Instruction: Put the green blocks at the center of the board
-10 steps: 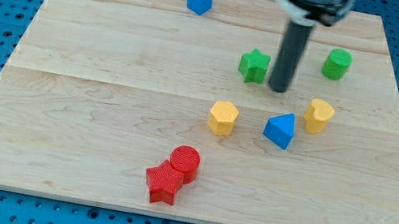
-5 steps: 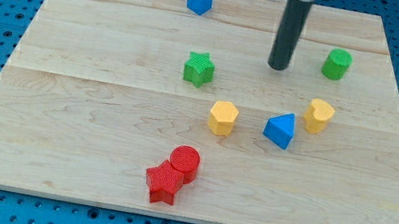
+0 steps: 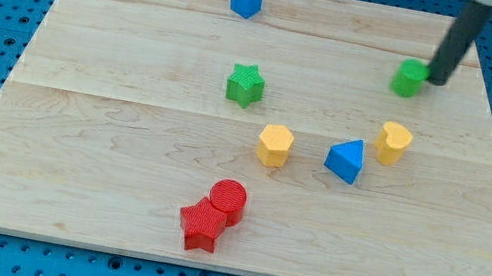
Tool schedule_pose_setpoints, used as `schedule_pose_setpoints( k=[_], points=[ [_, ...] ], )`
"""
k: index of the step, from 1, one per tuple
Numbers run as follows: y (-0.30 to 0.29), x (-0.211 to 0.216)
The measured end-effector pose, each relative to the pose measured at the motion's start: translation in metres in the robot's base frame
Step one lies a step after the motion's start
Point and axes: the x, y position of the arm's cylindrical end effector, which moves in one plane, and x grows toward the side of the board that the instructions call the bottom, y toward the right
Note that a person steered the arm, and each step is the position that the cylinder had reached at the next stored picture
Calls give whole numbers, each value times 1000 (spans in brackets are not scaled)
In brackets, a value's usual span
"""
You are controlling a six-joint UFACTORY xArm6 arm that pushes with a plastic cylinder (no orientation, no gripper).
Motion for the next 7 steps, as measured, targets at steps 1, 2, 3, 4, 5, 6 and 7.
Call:
schedule_pose_setpoints(
  k=[1, 2, 3, 4, 5, 6, 7],
  points=[
    [-71, 27],
    [-79, 19],
    [-60, -8],
    [-89, -1],
    [-119, 34],
    [-127, 34],
    [-112, 22]
  ],
)
